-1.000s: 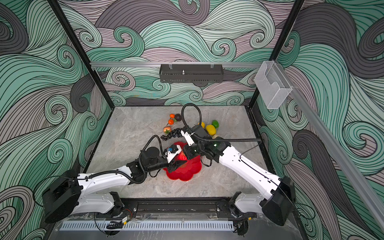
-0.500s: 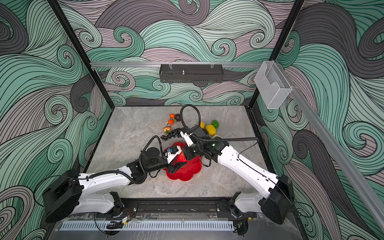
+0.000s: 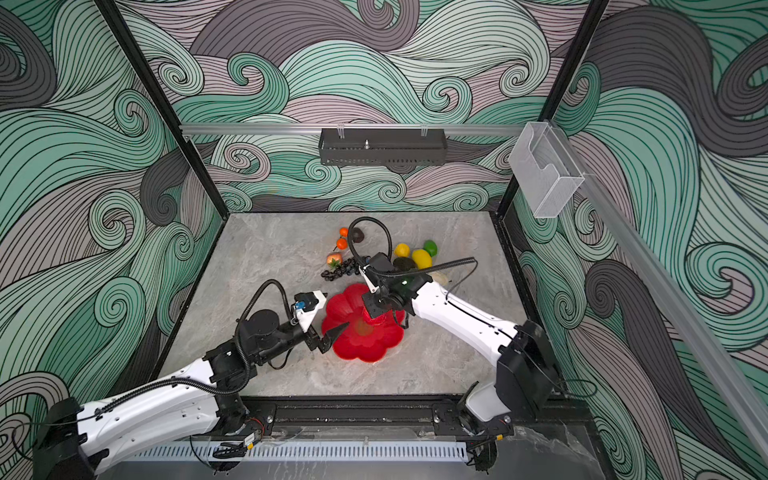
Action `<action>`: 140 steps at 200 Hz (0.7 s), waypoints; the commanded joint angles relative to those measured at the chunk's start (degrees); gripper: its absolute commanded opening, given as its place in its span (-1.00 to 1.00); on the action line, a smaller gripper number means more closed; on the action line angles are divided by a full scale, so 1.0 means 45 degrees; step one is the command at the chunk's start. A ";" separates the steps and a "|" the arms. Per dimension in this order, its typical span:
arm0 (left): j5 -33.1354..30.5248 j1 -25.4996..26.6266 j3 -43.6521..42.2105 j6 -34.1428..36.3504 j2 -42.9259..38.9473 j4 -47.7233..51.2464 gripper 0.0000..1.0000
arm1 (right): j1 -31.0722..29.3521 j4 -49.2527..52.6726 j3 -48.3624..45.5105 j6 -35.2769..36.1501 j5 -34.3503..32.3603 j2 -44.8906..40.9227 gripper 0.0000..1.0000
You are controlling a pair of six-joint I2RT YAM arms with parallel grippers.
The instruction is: Place and organize the fake fruits in the fruit bowl
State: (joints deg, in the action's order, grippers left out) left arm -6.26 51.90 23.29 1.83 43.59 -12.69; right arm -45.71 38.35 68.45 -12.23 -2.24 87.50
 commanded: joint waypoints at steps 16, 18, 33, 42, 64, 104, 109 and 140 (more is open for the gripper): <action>-0.4543 -0.0010 -0.0608 -0.0934 -0.1637 0.1805 0.97 | -0.0337 -0.0643 0.0642 -0.0025 -0.0653 0.1354 -0.95; -0.4682 -0.0010 -0.0630 -0.1002 -0.1703 0.1819 0.97 | -0.0336 -0.0649 0.0672 -0.0034 -0.0669 0.1404 -0.95; -0.5176 -0.0097 -0.0832 -0.1161 -0.1988 0.1699 0.97 | -0.0483 -0.0661 0.0962 -0.0098 -0.0777 0.1934 -0.95; -0.5415 -0.0112 -0.0896 -0.1292 -0.2035 0.1600 0.97 | -0.0599 -0.0663 0.1119 -0.0119 -0.0896 0.2211 -0.95; -0.5967 -0.0127 -0.0825 -0.1441 -0.2015 0.1793 0.97 | -0.0846 -0.0770 0.1273 -0.0241 -0.1005 0.2646 -0.95; -0.6643 -0.0142 -0.0620 -0.1405 -0.2079 0.2303 0.97 | -0.1236 -0.0844 0.1340 -0.0426 -0.1221 0.3239 -0.95; -0.6654 -0.0132 -0.0639 -0.1402 -0.2104 0.2300 0.97 | -0.1262 -0.0836 0.1323 -0.0441 -0.1228 0.3259 -0.95; -0.6781 -0.0146 -0.0654 -0.1382 -0.2129 0.2308 0.97 | -0.1403 -0.0817 0.1238 -0.0446 -0.1308 0.3367 -0.92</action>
State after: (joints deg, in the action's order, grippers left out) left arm -33.93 51.77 19.35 -3.64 34.68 -3.22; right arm -51.46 34.02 73.25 -13.39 -6.68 101.97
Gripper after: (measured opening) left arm 0.987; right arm 0.063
